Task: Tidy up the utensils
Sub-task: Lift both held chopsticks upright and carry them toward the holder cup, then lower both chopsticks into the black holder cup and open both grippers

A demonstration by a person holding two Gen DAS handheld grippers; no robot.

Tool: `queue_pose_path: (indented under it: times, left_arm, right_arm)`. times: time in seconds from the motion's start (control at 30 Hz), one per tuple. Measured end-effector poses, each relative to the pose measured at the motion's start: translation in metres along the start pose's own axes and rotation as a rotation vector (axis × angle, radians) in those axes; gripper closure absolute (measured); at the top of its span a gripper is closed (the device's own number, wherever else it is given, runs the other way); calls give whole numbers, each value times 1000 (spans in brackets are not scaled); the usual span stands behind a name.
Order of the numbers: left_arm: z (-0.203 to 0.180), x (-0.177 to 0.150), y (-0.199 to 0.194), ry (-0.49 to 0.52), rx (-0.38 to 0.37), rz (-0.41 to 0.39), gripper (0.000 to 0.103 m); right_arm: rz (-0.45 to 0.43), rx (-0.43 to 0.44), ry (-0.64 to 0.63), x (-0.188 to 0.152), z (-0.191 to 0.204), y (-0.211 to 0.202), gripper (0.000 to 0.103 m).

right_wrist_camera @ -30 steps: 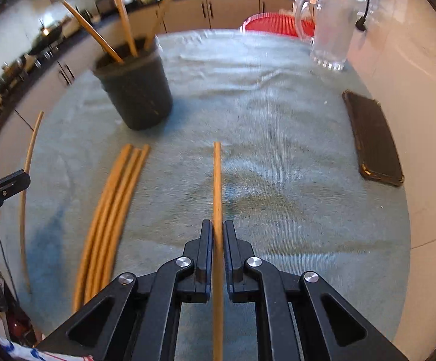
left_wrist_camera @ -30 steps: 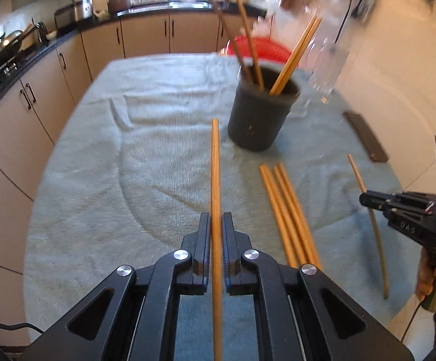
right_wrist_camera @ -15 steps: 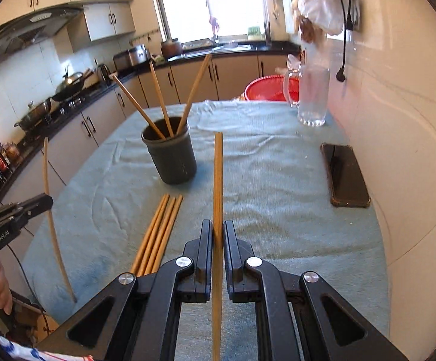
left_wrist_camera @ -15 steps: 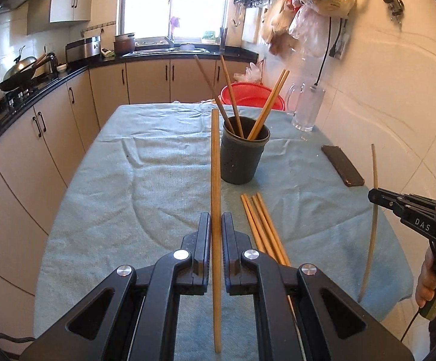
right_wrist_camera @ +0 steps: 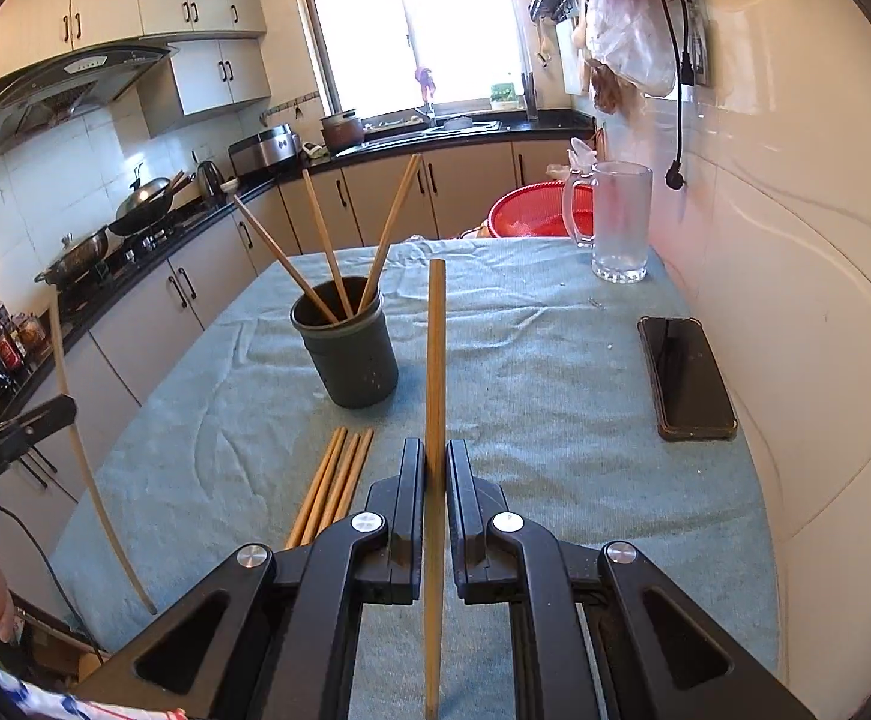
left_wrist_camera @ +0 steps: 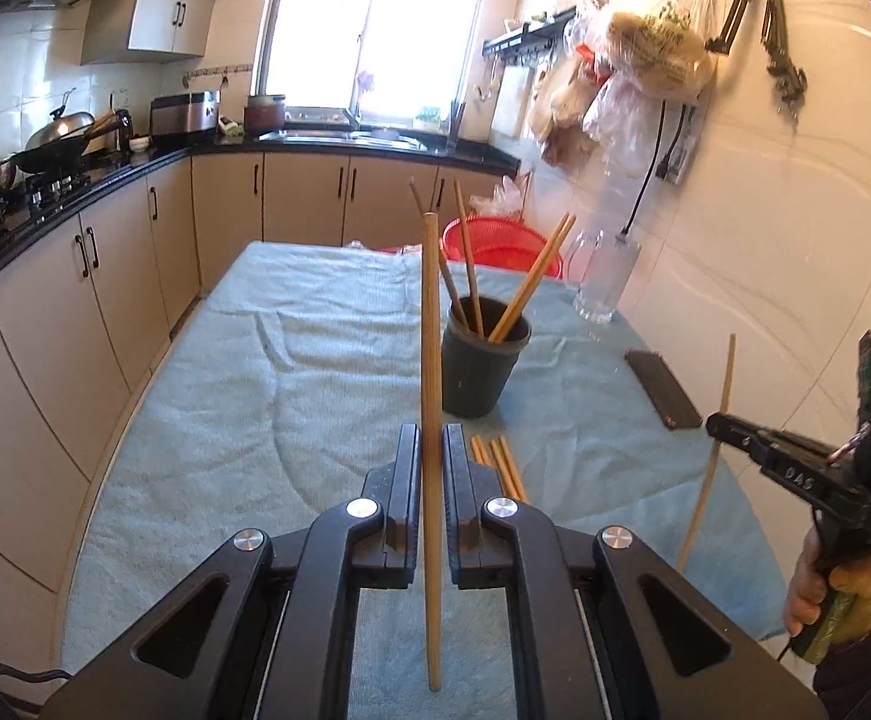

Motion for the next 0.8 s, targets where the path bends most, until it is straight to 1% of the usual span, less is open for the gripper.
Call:
queue_pose_path:
  times: [0.13,0.27,0.37,0.6,0.7,0.8]
  left_arm:
    - [1,16,-8,-46,-36,-29,97]
    - [0,44,-7,-81,-49,-69,97]
    - [-3,65,-2,-100,-56,-88,97]
    - [-19,124,13,-111,-42,-187,97]
    - [-27,151,28,-125,-32,-226,97]
    - [-36,170,51,-131,-14,-241,97]
  right_arm:
    - [-17,9,9,8,-1,2,96]
    - [-52,18,14,28,0,3,96]
    - [-93,32,10,49,6,3,96]
    - [-182,78,-9,116,21,9,96]
    - [-220,99,-26,146,31,12,96]
    - [-254,111,-34,170,37,20,96]
Point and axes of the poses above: each gripper's, at about its wrist camera, not at the fingertips, and y roughly the way its jaws point, z to its left, x to its top, the point moved 10 cm from there along y, roughly the way its jaws point, and after that the axes turned 13 degrees about x, right-handed, at the moved point
